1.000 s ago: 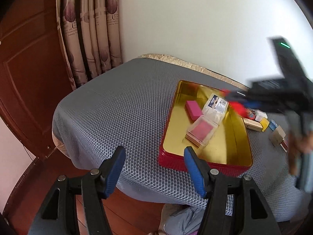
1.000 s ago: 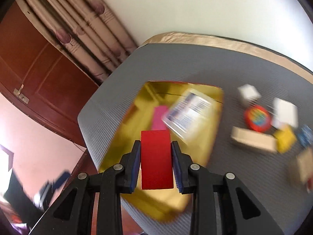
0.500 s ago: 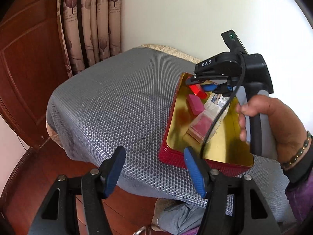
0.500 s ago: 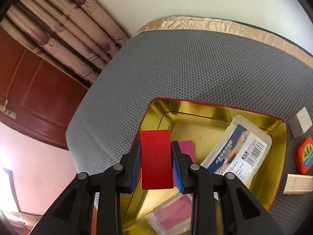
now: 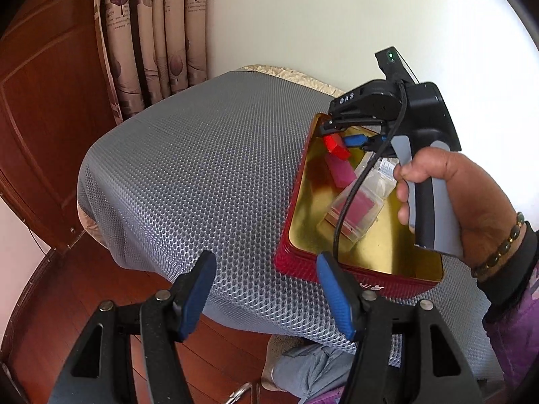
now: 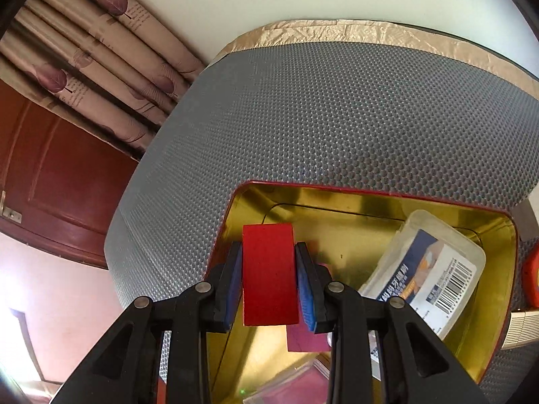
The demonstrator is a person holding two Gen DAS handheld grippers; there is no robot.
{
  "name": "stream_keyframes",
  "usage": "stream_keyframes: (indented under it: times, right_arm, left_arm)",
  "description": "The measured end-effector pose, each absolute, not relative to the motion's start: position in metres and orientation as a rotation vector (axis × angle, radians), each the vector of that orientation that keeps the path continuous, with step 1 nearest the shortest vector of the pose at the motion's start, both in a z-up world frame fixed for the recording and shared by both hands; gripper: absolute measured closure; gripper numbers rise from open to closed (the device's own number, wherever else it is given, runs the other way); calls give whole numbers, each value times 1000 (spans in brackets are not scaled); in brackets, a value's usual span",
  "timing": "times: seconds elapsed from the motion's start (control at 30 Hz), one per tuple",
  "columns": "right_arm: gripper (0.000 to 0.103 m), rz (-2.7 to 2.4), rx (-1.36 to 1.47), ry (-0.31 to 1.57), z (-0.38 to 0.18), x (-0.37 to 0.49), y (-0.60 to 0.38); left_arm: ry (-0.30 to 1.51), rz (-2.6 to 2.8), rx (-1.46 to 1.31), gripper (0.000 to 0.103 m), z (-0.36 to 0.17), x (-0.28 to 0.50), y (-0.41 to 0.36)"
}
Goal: Organize rigid objects
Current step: 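Carry the red block over the tin and release it with the right gripper, then grasp the gold ribbed lighter with the left gripper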
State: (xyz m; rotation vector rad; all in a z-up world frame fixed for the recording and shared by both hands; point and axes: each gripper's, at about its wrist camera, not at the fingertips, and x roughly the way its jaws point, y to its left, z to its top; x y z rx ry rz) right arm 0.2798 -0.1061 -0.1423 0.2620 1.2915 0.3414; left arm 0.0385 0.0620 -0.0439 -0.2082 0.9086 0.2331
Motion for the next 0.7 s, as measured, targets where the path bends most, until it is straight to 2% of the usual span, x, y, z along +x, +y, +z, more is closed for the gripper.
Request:
stream_keyframes:
  times: [0.33, 0.6, 0.7]
  right_arm:
    - [72, 342, 312, 1187, -117, 262, -127]
    - [63, 376, 405, 1033, -76, 209, -184]
    - [59, 321, 350, 987, -62, 168, -217]
  left_arm:
    - [904, 239, -200, 39, -44, 39, 62]
    - [899, 243, -168, 39, -44, 37, 55]
    - [893, 241, -143, 39, -43, 37, 49]
